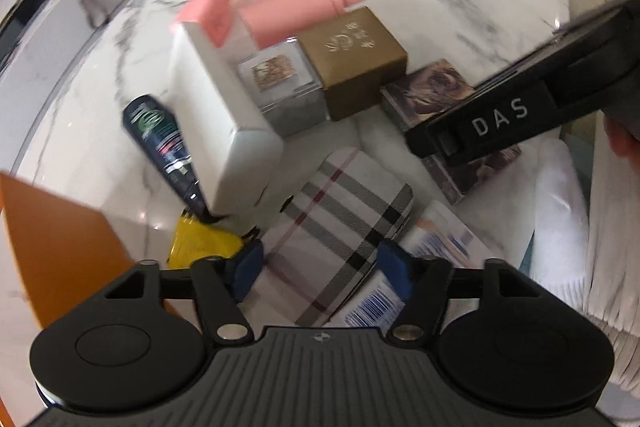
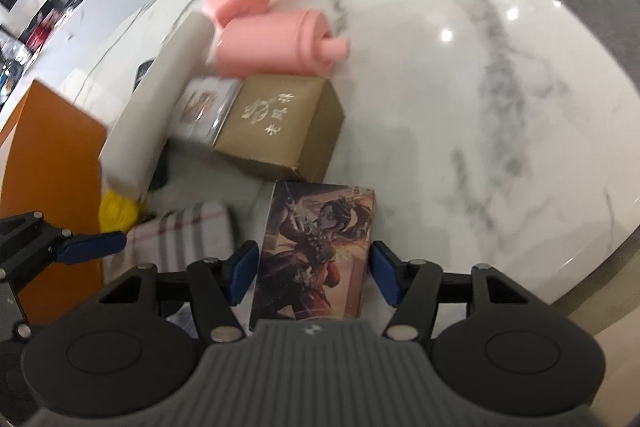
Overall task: Organize rigid objects
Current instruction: 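Grasp the plaid case with the left tool while the right tool grasps the illustrated card box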
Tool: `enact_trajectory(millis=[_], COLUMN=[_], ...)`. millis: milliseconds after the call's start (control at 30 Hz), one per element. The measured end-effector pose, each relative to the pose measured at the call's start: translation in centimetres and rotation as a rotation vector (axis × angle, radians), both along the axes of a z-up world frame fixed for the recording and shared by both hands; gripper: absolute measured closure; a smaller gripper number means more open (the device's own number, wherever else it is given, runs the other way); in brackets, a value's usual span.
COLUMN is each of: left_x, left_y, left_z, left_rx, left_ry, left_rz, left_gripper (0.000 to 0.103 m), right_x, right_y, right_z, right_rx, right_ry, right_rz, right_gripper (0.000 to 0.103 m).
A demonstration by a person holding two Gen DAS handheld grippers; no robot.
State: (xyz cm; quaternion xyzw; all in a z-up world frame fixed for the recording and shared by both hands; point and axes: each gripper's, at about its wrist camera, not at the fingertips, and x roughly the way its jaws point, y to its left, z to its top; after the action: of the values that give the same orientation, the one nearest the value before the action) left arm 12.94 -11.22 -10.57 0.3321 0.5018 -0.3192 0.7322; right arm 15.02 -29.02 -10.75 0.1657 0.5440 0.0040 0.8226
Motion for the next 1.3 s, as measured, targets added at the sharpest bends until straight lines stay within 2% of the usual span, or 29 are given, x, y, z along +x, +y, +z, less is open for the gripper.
enact_trajectory(millis=[133, 233, 333, 500, 567, 633, 667, 800, 933, 1067, 1167, 1200, 1233, 1300], left_x=[0.3, 0.6, 1.7, 2.8, 2.8, 2.7, 2.6, 2.3, 1.8, 0.9, 0.4, 0.1, -0.2, -0.9], left_y=[-0.9, -1.3, -1.2, -0.6, -0.4, -0.2, 0.1, 1.2, 2.1, 2.6, 2.1, 1.9, 1.9, 1.1], left_z=[-0.9, -1.4, -1.5, -1.7, -1.6, -1.5, -1.4, -0.9, -0.2, 0.7, 1.1, 1.2, 1.4, 1.9], left_rx=[0.046, 0.061, 0.026, -0.041, -0.044, -0.056, -0.068, -0.110, -0.141, -0.150, -0.128, -0.120, -0.123, -0.083], left_ry=[0.013, 0.013, 0.060, 0.110, 0.104, 0.116, 0.126, 0.123, 0.115, 0.114, 0.096, 0.087, 0.082, 0.014], left_rz=[-0.067, -0.091, -0.050, 0.071, 0.112, 0.151, 0.180, 0.281, 0.359, 0.400, 0.397, 0.389, 0.369, 0.330], left_gripper=[0.014, 0.012, 0.015, 0.022, 0.024, 0.025, 0.025, 0.025, 0.027, 0.028, 0.030, 0.037, 0.058, 0.074], right_x=[0.6, 0.6, 0.6, 0.4, 0.4, 0.3, 0.3, 0.4, 0.1, -0.1, -0.2, -0.4, -0.6, -0.7], right_y=[0.0, -0.1, -0.3, -0.1, 0.0, -0.1, -0.2, -1.1, -1.1, -1.2, -0.9, -0.7, -0.4, 0.0], right_z=[-0.1, -0.1, -0.2, -0.1, -0.1, -0.1, -0.1, -0.3, 0.0, 0.1, 0.2, 0.4, 0.6, 0.8], right_rx=[0.029, 0.047, 0.086, 0.071, 0.066, 0.057, 0.068, 0.133, 0.149, 0.170, 0.168, 0.150, 0.130, 0.109], right_ry=[-0.013, -0.018, -0.007, -0.024, -0.033, -0.041, -0.042, -0.038, -0.057, -0.048, -0.037, -0.048, -0.056, -0.061], right_rz=[0.019, 0.019, 0.032, 0.056, 0.059, 0.056, 0.056, 0.027, 0.038, 0.041, 0.066, 0.074, 0.087, 0.105], right_gripper=[0.039, 0.038, 0.027, 0.026, 0.028, 0.043, 0.045, 0.061, 0.077, 0.077, 0.061, 0.056, 0.055, 0.054])
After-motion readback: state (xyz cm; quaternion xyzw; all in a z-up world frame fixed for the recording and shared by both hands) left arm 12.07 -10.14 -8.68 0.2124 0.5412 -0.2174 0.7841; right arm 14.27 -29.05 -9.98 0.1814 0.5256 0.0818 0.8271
